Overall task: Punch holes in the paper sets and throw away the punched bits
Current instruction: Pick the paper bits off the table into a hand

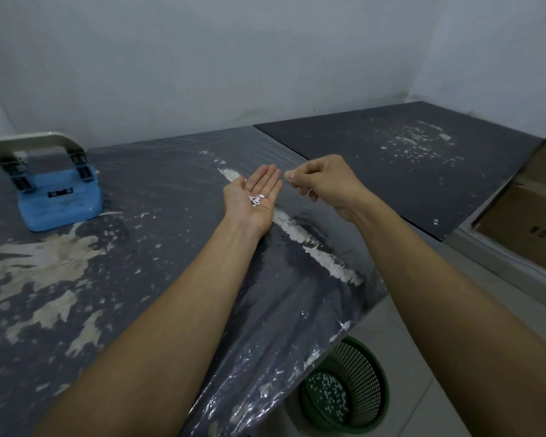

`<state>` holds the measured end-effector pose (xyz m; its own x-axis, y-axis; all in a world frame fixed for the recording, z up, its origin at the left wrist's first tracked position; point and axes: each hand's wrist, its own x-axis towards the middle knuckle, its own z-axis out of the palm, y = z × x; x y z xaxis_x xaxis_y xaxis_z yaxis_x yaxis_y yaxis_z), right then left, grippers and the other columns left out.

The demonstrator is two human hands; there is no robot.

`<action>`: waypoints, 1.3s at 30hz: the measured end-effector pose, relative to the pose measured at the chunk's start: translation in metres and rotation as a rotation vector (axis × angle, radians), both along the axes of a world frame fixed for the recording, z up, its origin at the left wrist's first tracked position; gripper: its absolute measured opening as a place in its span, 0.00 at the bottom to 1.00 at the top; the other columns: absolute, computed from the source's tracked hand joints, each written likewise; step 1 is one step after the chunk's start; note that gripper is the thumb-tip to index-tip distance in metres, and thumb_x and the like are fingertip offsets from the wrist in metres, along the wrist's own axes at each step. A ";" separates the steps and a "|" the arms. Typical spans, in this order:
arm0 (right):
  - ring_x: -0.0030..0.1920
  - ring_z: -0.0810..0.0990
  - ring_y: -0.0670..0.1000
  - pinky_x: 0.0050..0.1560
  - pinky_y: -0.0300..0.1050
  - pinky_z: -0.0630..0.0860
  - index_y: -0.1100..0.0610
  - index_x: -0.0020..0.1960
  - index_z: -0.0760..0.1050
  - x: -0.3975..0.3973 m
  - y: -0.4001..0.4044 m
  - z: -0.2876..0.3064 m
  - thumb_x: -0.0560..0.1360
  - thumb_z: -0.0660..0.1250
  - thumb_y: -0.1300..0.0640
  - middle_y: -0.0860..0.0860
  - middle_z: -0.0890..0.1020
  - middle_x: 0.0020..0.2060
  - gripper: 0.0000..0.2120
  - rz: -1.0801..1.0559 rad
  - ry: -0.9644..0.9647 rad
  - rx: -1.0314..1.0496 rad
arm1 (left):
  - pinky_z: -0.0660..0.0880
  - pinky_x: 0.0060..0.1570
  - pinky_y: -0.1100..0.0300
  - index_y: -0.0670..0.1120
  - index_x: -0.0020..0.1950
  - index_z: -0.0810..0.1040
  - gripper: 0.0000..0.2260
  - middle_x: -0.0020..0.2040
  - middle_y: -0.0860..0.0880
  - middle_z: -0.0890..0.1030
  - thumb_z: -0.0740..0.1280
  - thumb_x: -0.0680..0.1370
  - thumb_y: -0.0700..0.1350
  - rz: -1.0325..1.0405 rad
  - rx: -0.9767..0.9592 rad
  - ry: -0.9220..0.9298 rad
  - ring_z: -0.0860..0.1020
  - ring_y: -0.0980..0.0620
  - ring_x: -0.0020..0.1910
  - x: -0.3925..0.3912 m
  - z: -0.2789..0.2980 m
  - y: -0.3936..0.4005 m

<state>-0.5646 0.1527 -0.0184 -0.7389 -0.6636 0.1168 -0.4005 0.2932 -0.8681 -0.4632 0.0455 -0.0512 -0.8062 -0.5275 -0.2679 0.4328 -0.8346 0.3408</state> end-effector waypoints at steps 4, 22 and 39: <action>0.36 0.83 0.42 0.39 0.36 0.78 0.57 0.43 0.86 0.030 -0.017 0.013 0.75 0.74 0.59 0.47 0.85 0.34 0.03 0.167 0.219 0.054 | 0.81 0.55 0.52 0.32 0.57 0.77 0.23 0.52 0.36 0.83 0.49 0.87 0.47 0.001 0.004 -0.019 0.85 0.43 0.50 0.002 0.003 0.003; 0.37 0.85 0.42 0.39 0.33 0.77 0.53 0.40 0.87 0.036 -0.022 0.027 0.74 0.72 0.67 0.48 0.87 0.35 0.11 0.200 0.266 0.145 | 0.81 0.33 0.56 0.31 0.69 0.73 0.26 0.57 0.34 0.82 0.47 0.87 0.49 -0.008 0.028 0.069 0.82 0.47 0.34 0.004 0.005 0.003; 0.44 0.87 0.60 0.46 0.48 0.84 0.70 0.49 0.83 0.025 -0.018 0.033 0.71 0.68 0.75 0.64 0.86 0.41 0.09 0.186 -0.254 -0.090 | 0.72 0.28 0.61 0.32 0.68 0.73 0.24 0.41 0.39 0.79 0.47 0.87 0.48 0.009 -0.014 0.027 0.76 0.48 0.31 0.002 0.011 0.004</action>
